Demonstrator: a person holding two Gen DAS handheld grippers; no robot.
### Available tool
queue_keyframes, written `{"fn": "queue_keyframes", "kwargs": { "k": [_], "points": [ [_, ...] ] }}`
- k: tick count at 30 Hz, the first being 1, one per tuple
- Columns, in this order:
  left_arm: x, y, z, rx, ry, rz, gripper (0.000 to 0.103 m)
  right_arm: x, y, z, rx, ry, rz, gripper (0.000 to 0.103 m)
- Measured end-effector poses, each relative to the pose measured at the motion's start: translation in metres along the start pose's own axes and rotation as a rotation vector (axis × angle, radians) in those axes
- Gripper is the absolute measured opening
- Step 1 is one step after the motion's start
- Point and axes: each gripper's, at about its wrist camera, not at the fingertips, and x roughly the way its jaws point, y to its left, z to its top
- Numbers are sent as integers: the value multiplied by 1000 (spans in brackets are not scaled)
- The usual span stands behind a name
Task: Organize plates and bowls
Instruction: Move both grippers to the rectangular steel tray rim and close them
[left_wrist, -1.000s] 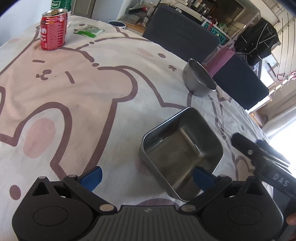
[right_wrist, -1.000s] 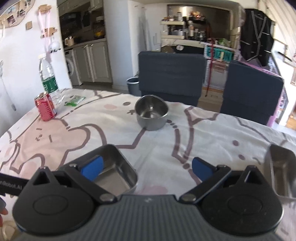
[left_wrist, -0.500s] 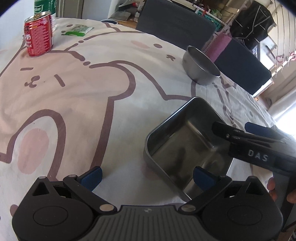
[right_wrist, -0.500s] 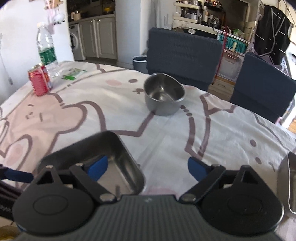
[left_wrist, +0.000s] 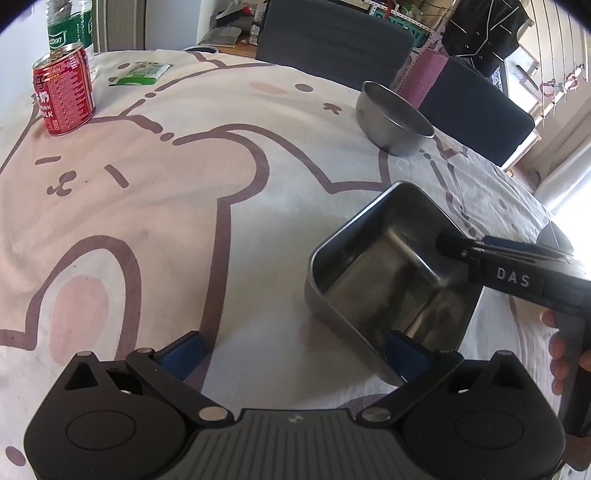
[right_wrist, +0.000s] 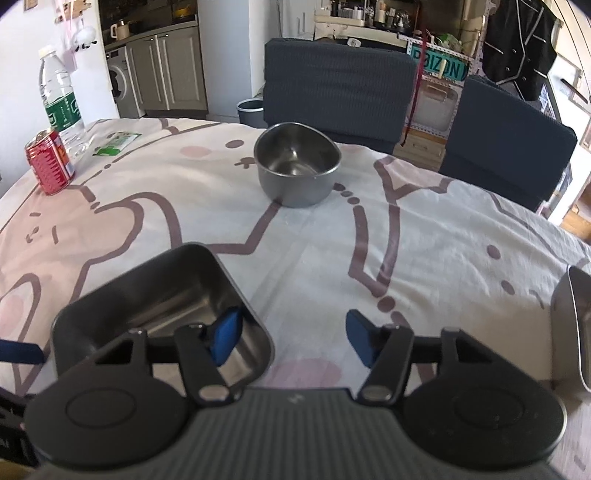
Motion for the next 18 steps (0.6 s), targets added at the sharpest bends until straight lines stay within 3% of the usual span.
{"fn": "queue_keyframes", "kwargs": {
  "k": [8,12,15,17,18],
  "points": [
    [-2,5,12,13,-47,52,102,-12,-16,-14,26,34,7,66],
    [-4,5,18,7,-50,26,87,-20,-24,-23,31,75,37,65],
    [-5,-2,20,15,-45,-2,70,-26,-26,-28,11,90,86,49],
    [-4,-7,20,24,-32,-14,60,-27,-24,-28,18,95,117,31],
    [-3,-9,20,27,-26,-21,52,-27,-22,-27,20,94,128,26]
  ]
}}
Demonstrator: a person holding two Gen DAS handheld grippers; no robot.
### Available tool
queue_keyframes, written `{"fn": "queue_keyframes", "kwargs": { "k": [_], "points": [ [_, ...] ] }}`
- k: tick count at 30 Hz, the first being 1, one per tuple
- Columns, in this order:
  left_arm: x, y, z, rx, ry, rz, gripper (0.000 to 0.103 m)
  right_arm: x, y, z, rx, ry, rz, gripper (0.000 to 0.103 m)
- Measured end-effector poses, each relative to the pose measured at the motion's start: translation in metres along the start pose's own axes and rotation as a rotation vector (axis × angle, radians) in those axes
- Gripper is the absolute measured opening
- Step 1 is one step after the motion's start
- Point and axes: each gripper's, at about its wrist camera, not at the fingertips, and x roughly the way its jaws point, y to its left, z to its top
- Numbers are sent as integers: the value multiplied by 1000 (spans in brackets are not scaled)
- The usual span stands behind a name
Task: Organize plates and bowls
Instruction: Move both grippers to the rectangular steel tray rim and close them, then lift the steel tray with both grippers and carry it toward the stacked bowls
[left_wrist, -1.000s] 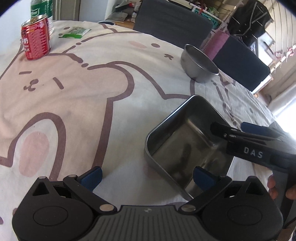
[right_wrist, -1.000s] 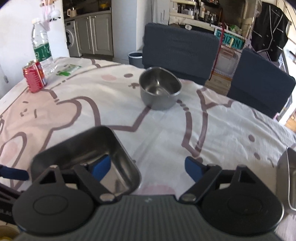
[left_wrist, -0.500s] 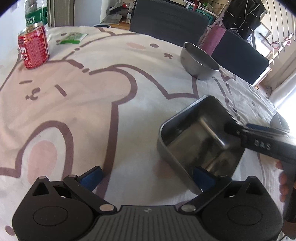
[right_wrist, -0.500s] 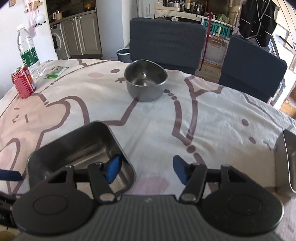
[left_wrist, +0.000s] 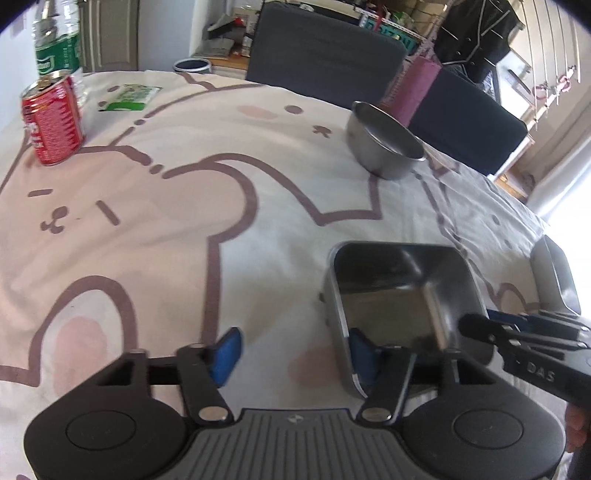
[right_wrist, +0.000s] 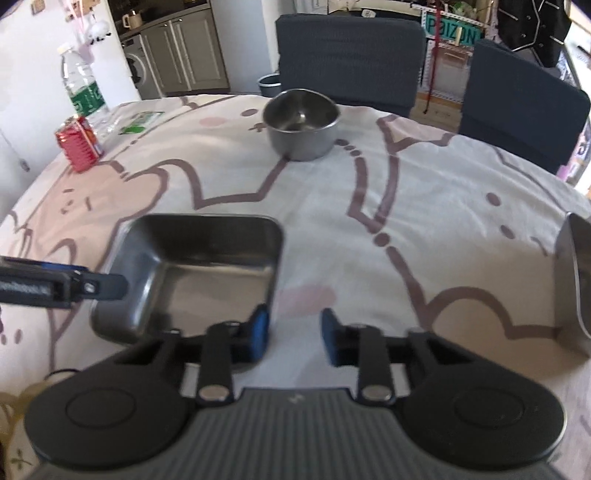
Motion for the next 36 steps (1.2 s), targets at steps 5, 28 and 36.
{"fn": "queue_keyframes", "kwargs": {
  "k": [5,28,36],
  "points": [
    [1,-9,0,11,13,-40,28,3,9,5,0,-11,6,16],
    [-86,-90,-35,122,-109,-200,9,-111,-27,-37,103,-161,-29,6],
    [-104,-141,-66,181,-94,-319,9,-171,-61,-87,193,-190,-83,7]
  ]
}}
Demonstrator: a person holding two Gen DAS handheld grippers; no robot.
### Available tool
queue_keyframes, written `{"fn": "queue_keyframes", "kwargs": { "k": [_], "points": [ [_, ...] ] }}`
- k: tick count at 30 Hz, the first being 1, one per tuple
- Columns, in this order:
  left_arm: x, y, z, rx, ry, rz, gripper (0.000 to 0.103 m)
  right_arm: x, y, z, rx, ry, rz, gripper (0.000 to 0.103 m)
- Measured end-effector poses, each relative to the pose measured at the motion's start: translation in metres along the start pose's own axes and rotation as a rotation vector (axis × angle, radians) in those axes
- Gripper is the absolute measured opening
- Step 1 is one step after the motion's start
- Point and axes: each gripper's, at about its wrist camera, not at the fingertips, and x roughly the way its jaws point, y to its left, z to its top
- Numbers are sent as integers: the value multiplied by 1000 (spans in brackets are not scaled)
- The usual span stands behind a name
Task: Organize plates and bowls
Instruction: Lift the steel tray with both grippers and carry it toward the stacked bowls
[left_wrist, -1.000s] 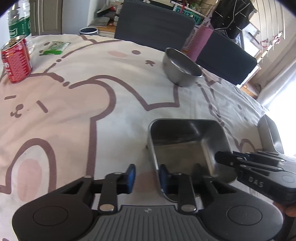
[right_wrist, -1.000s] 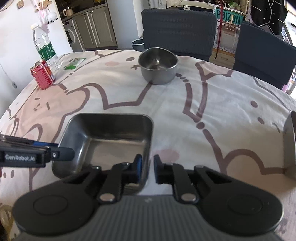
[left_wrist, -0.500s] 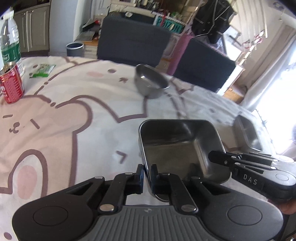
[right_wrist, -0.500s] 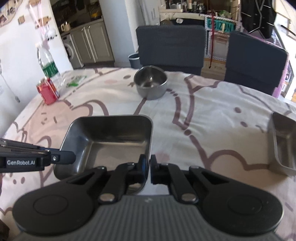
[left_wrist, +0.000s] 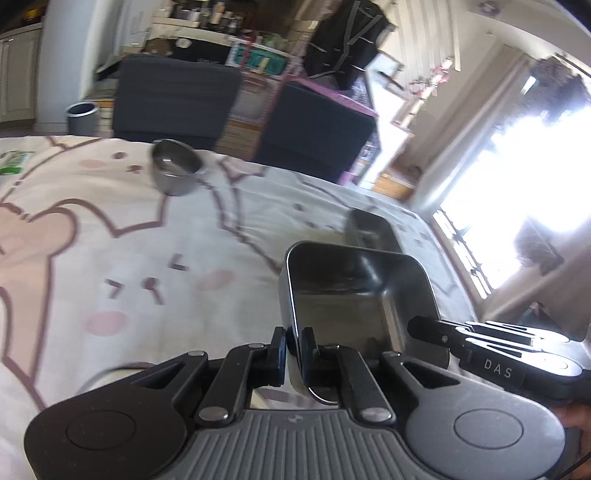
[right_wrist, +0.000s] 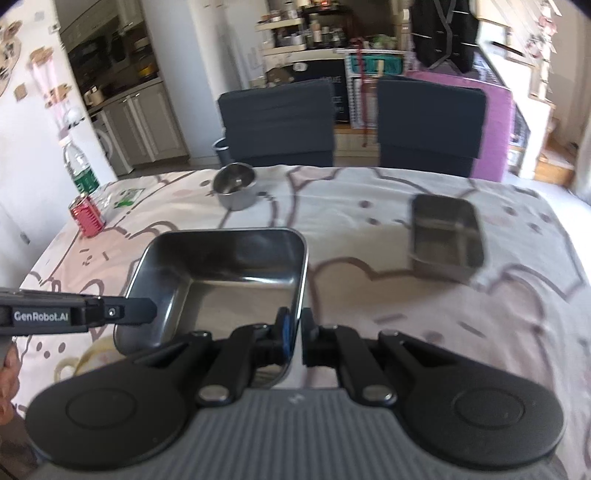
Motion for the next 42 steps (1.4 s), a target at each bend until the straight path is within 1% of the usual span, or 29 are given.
{"fn": "queue_keyframes", "kwargs": {
  "k": [4,10,16,21,24,27,31,37,42],
  "points": [
    [6,-22,-15,21,36,-45,9,-25,-21,-17,27,8,-33,7],
    [23,-52,-35,67,111,-70,9,-41,-47,-45,41,63,-82,8],
    [50,-78,-54,145,198,-79,10,-39,-70,-68,61,124,-117,8],
    [75,-94,-69,212,275,-60,10,-24,-92,-92,64,193,-138,8],
    [88,-101,-78,259,317,-46,11,-22,-100,-97,59,226,-146,8],
    [94,-105,-83,288,337,-35,11,-19,-107,-100,57,240,-152,7],
    [101,-100,-82,286,353,-23,11,-13,-110,-101,50,253,-148,7],
    [107,-93,-82,280,366,-11,11,-5,-103,-102,30,270,-140,8],
    [110,-93,-81,283,360,3,11,0,-97,-100,21,288,-147,8]
  ]
}}
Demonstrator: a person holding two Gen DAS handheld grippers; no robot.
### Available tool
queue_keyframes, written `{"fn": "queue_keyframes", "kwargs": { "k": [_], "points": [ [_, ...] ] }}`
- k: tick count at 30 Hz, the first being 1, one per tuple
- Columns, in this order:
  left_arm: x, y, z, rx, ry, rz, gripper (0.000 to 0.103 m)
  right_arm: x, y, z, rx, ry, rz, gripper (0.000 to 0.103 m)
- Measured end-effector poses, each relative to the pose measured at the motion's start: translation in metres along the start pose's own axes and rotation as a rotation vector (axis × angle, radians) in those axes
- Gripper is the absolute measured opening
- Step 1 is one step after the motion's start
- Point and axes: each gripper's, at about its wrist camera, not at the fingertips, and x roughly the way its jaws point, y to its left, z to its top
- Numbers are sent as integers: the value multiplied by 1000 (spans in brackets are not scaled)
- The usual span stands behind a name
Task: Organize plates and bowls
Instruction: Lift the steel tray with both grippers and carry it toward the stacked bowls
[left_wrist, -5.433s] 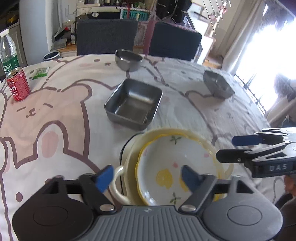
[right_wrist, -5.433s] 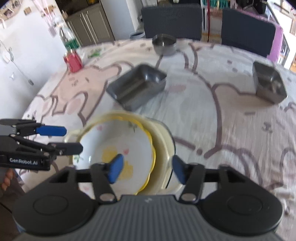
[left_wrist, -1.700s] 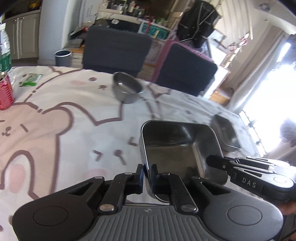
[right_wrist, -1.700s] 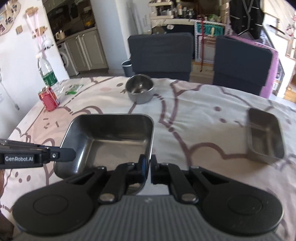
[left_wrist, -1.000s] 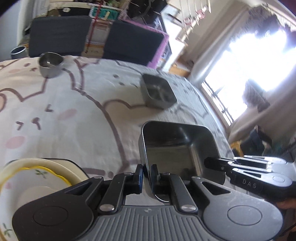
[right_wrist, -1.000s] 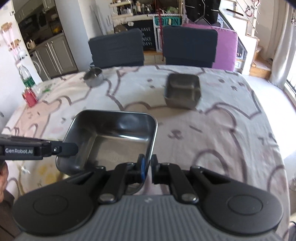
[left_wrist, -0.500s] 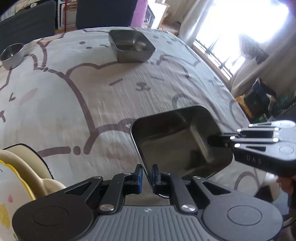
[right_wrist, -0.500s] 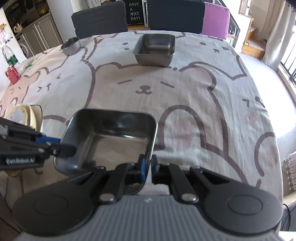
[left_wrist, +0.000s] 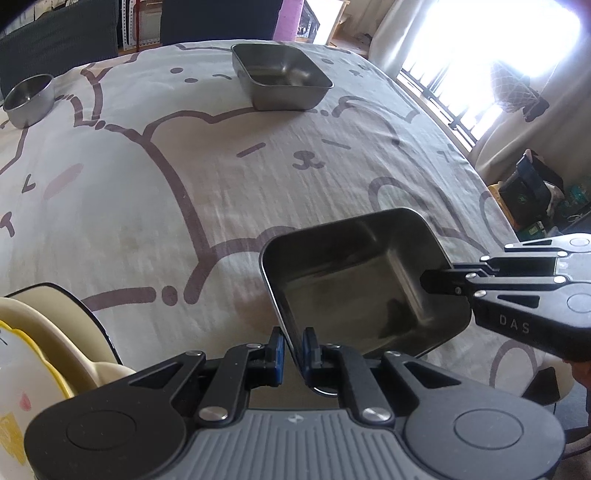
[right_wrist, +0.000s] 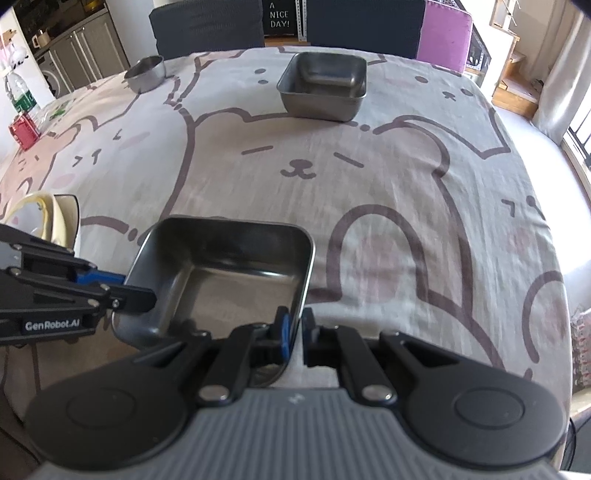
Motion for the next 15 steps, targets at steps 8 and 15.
{"fn": "queue_keyframes", "kwargs": {
  "k": [8,15],
  "points": [
    [2,3,4,-13,-8,-3,11,8,2,4,9,33,-11,8],
    [1,3,4,-7,-7,-15,11,15,-1,3,21,58,-17,8]
  ]
}}
